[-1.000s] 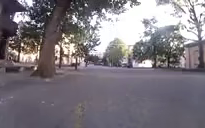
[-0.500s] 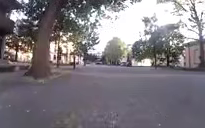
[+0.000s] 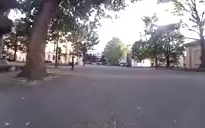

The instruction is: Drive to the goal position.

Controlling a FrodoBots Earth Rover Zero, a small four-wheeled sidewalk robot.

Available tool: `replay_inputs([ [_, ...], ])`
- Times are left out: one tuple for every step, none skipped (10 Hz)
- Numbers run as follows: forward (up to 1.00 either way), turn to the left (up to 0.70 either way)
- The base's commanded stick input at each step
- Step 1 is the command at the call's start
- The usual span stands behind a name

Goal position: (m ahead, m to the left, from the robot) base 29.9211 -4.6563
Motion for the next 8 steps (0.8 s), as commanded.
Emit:
replay_inputs([
  [0.7, 0.0],
  [0.7, 0.0],
  [0.7, 0.0],
  [0.7, 0.0],
  [0.7, 0.0],
  [0.7, 0.0],
  [0.7, 0.0],
  [0.7, 0.0],
])
